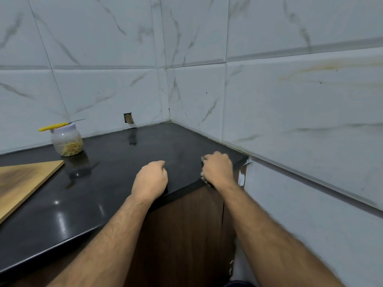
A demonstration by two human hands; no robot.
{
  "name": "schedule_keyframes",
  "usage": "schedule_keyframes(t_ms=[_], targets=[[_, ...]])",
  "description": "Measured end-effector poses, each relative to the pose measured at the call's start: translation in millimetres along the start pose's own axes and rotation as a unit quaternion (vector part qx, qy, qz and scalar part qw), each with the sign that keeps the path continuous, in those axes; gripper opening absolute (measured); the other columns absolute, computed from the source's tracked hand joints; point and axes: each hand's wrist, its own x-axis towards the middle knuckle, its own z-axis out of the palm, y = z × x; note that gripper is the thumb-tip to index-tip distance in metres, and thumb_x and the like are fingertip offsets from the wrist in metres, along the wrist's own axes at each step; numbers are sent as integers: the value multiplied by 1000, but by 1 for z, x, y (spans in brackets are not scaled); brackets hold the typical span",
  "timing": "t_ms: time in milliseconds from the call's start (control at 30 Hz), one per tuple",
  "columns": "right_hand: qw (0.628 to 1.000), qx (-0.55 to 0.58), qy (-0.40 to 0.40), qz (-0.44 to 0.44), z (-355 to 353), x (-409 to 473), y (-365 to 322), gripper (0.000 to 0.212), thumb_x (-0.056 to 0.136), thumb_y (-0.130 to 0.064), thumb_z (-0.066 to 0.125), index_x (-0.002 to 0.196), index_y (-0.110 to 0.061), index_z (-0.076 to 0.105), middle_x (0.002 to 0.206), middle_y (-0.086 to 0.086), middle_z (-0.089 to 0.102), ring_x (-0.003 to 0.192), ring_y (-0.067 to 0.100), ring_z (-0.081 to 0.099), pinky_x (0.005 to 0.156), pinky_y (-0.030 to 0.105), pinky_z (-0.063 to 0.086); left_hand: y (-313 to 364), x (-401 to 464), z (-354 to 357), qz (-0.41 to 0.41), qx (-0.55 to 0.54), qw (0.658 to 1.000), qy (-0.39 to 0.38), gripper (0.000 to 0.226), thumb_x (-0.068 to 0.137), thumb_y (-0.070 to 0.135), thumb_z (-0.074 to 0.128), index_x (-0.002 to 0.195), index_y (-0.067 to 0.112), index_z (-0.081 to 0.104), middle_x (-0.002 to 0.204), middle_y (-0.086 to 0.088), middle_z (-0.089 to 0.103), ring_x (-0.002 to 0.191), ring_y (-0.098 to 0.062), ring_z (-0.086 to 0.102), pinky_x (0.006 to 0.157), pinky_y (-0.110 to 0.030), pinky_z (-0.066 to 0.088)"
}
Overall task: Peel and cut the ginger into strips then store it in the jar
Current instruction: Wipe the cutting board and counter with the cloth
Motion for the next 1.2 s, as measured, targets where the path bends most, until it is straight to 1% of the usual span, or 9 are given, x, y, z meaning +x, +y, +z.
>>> schedule_keyframes(t_ms=[133,233,433,567,767,900,967,1100,1200], targets=[[979,98,159,83,10,-21,37,24,98,-12,48,101,-11,72,102,11,62,95,29,53,78,38,38,13,-8,3,32,5,999,-21,37,100,14,36,124,8,63,126,-10,65,117,-30,59,99,-39,47],[957,176,228,16,-7,-16,19,26,102,-16,48,110,-9,72,105,10,63,99,29,53,88,41,42,13,-9,3,37,12,999,-22,36,100,14,35,123,8,63,125,-10,66,116,-30,60,99,-39,48],[997,57,-25,-35,-12,17,-21,29,101,-21,45,119,-18,68,122,8,58,113,31,50,90,38,44,5,-9,-10,21,17,999,-18,35,100,14,36,121,6,63,124,-9,66,116,-30,60,98,-39,48],[998,1,-25,52,-14,7,-11,28,100,-20,45,119,-16,65,124,9,57,115,31,50,92,40,42,-9,-4,-19,13,22,1000,-15,21,99,17,39,100,14,59,122,-9,67,114,-28,60,97,-39,47],[978,190,8,82,-36,3,-31,25,96,-17,50,112,-16,70,118,8,65,114,31,57,94,38,47,12,-7,-18,4,-111,993,-40,34,101,32,49,127,18,65,123,3,68,115,-18,62,101,-33,46],[930,365,-11,-28,-52,-2,-69,29,99,-14,51,121,-9,69,123,6,68,117,23,60,98,28,43,21,-12,-24,-40,-381,915,-130,39,103,45,45,103,16,70,96,0,72,81,-7,67,79,-34,51],[909,411,-24,-66,-56,-7,-86,32,100,-13,48,128,-7,64,130,8,64,123,22,57,102,28,40,22,-13,-31,-68,-481,861,-151,44,103,45,47,108,9,71,99,-12,75,86,-18,70,81,-40,53],[830,553,-60,-34,-52,-10,-102,40,106,-17,38,144,-13,48,147,3,49,133,16,47,113,32,35,13,-14,-38,-84,-577,799,-149,25,102,24,54,108,5,69,95,-14,74,84,-25,72,69,-32,58],[760,645,-76,16,-46,-2,-101,43,105,-22,43,147,-18,41,145,5,49,128,17,52,110,42,43,9,-11,-34,-101,-593,792,-105,20,98,1,49,103,6,68,90,-13,74,74,-22,72,56,-28,55]])
